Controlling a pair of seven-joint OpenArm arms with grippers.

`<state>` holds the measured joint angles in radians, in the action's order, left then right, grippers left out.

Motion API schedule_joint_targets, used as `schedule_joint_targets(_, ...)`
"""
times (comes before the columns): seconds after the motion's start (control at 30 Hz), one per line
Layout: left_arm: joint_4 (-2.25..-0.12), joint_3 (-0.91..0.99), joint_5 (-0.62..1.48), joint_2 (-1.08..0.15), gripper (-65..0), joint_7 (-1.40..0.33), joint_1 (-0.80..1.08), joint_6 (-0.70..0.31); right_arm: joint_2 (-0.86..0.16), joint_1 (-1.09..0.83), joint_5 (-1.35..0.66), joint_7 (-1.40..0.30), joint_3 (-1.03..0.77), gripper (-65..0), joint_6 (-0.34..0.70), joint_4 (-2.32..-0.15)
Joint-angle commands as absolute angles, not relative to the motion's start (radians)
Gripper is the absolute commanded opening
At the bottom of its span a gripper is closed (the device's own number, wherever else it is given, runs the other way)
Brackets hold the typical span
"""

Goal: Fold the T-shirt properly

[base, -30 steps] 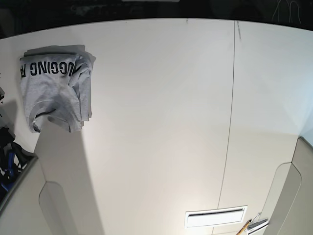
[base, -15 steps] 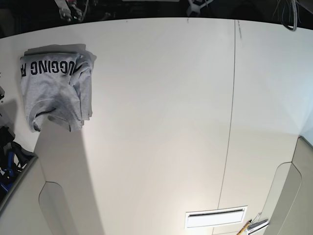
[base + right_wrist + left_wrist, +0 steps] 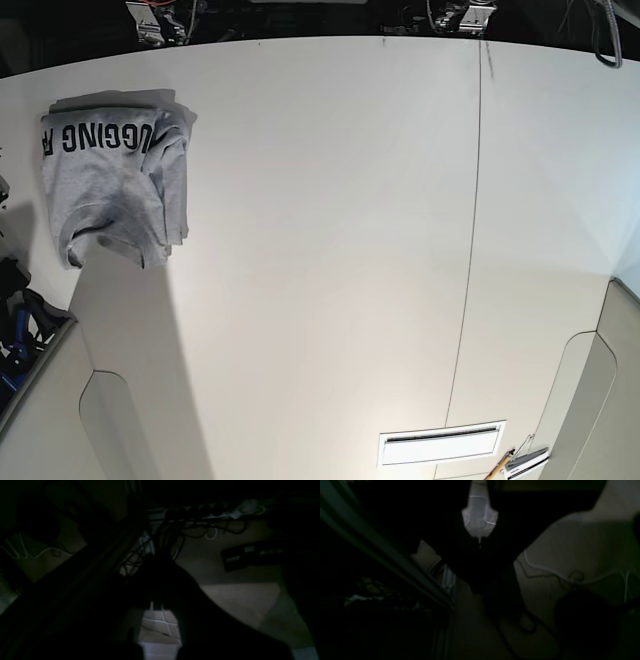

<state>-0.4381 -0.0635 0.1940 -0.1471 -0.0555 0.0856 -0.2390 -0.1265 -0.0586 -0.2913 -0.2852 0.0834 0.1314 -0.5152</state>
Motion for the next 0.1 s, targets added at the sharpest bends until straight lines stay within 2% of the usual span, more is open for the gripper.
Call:
schedule_joint_targets(0.0, -0.444, -0.049, 0.197, -0.15, -65.0, -0.044, 0.081, -0.274, -0.13, -0.053, -0.3, -0.28, 0.082, -65.0, 0.134, -0.533)
schedule_joint_targets(0.07, -0.444, -0.032, 0.197, -0.15, -65.0, -0.041, 0.084, -0.299, -0.13, -0.053, -0.299, -0.28, 0.082, -65.0, 0.134, -0.551)
